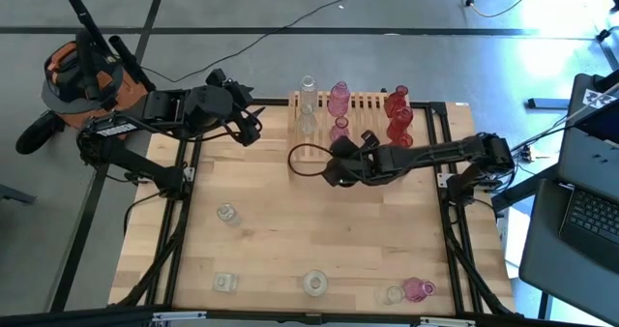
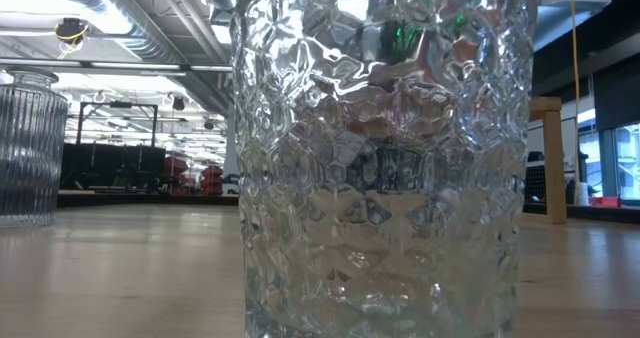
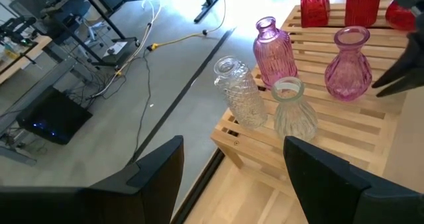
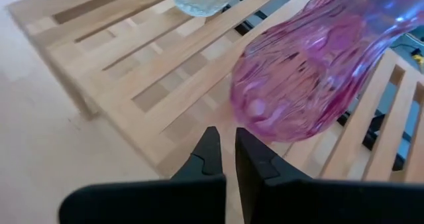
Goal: Sort vases onto shelf
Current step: Put the top pink vase on the shelf aligned with the other pink vase
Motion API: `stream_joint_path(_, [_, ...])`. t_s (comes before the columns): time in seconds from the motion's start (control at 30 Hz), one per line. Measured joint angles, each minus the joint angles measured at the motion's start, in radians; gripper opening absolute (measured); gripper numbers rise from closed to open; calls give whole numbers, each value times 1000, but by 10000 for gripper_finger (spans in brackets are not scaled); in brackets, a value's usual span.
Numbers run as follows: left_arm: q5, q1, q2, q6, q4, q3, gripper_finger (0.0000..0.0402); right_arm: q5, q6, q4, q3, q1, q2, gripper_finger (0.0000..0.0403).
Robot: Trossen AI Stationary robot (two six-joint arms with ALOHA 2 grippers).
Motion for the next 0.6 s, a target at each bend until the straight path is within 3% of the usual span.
stream_joint_path(0.6, [0,0,0,0,0,0,250,-10,-112,16,0,-86,0,0])
